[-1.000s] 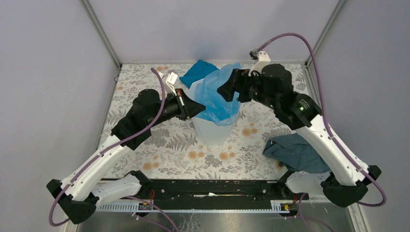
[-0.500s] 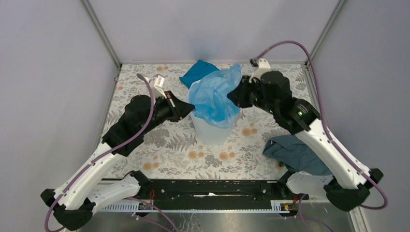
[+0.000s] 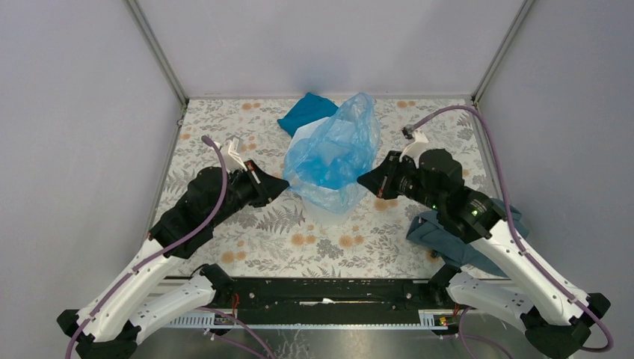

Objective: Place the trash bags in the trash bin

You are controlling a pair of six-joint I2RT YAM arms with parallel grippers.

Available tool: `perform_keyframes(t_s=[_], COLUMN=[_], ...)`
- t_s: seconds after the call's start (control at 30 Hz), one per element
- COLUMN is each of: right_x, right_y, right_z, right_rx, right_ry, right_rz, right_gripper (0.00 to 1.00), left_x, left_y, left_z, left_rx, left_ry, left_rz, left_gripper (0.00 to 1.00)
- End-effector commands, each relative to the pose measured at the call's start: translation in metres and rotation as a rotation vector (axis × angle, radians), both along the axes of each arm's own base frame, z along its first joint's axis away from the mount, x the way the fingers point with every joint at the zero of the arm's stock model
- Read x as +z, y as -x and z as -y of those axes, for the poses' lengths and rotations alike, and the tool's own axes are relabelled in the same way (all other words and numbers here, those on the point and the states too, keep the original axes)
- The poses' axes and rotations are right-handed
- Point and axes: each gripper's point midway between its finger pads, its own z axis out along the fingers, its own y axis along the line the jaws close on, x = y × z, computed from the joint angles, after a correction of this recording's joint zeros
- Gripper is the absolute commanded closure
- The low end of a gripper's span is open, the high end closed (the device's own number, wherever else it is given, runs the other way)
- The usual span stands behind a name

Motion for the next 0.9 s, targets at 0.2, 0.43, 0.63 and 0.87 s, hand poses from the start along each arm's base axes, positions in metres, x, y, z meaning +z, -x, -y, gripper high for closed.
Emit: perform_keyframes(t_s=[0.2, 0.43, 0.63, 0.87], right_x=[-0.01, -0.03, -0.067, -0.099], right_y=[0.015, 0.021, 0.001, -0.009], right_z=[0.015, 0.034, 0.049, 0.045], right_rx=[-0.017, 0.002, -0.137, -0.075], right_ry=[-0.06, 0.08, 0.122, 0.3], right_rz=[0.047, 0.118, 0.125, 0.104], right_gripper=[1.0, 0.93, 0.93, 0.86], left_x=[-0.016, -0.032, -0.048, -0.073], left_y=[-0.015, -0.02, -0.026, -0.031], left_z=[-0.015, -0.016, -0.024, -0.016], left_rx=[0.108, 0.139, 0.196, 0.197], left_ry=[-0.078, -0.095, -0.133, -0.136], left_rz=[-0.007, -0.054, -0.066, -0.122], left_gripper=[1.0, 1.0, 1.0, 1.0])
